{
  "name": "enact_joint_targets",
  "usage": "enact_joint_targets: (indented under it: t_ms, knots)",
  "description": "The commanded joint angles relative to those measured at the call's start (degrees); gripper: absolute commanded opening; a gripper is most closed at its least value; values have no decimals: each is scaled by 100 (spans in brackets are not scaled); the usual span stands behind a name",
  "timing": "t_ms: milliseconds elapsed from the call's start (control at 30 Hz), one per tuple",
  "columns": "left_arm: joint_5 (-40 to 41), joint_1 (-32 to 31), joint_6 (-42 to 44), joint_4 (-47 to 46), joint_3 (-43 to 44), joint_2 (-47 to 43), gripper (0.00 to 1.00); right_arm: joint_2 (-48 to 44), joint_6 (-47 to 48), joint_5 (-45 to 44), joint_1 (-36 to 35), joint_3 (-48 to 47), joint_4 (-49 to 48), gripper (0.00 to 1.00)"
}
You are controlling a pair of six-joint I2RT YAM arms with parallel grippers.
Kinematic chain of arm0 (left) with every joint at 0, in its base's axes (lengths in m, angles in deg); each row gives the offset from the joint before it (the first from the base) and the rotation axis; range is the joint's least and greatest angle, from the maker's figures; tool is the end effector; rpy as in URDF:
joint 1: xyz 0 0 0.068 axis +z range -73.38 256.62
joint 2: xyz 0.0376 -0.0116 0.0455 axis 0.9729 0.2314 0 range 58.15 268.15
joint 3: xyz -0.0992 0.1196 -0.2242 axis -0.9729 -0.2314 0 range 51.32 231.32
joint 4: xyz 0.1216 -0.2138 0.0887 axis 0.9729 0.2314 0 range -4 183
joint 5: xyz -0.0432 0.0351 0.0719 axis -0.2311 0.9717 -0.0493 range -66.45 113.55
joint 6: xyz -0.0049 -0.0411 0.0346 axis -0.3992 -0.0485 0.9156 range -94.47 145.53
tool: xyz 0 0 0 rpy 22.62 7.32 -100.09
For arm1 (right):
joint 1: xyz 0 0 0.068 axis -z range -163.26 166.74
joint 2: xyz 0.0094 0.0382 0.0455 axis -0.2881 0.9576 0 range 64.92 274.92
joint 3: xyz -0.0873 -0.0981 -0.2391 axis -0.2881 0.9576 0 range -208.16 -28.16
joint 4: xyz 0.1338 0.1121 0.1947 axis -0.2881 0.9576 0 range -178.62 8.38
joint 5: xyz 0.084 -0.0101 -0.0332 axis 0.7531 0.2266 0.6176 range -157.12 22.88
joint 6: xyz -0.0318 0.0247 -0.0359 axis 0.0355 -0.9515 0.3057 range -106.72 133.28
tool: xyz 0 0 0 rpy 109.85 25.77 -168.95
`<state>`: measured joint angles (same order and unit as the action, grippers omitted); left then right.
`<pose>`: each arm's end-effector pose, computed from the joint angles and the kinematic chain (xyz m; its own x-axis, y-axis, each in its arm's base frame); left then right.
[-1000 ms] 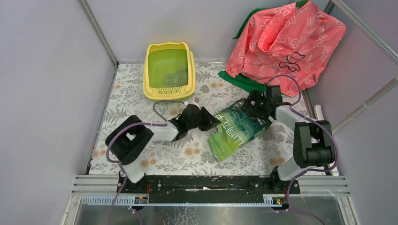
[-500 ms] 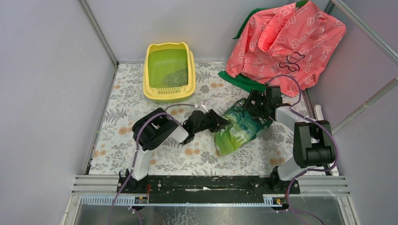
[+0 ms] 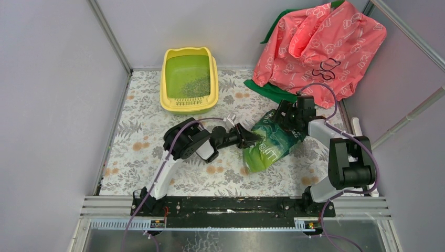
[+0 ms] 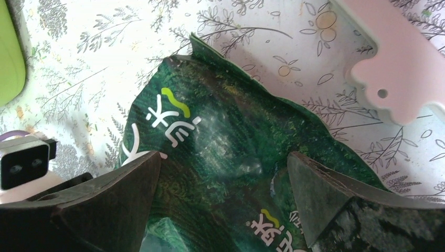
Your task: Fill the litter box with clean litter
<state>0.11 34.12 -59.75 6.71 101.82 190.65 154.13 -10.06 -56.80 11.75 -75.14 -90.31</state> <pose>0.2841 -0.2796 0.0688 -0.9126 -0.4040 -0.0635 0.0405 0.0654 -0.9970 0.3191 0.0343 0.1863 -0.6821 0.3316 -0.6518 0.0533 0.9115 0.4079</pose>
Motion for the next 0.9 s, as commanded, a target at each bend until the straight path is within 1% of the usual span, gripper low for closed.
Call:
enact_joint_targets:
  t_ms: [0,200,367,633,867]
  knots:
    - [-668,148,-493,-1287,-238,-292,0,-246,-33,636,-177,80,668,98]
    - [-1070,372,-640,-1298,-841,-659,0,-125,0,676,-177,46,659,98]
    - [-1354,580,-649,-1272,-1042,-764,0,72,-34,688,-177,84,548,98]
    - [-1569,816,-598,-1282,-1487,-922,0,259,-31,654,-177,105,471,98]
    - [-1683,1071,-440,-1291,-2238,-1234,0,240,-34,642,-177,144,458,98]
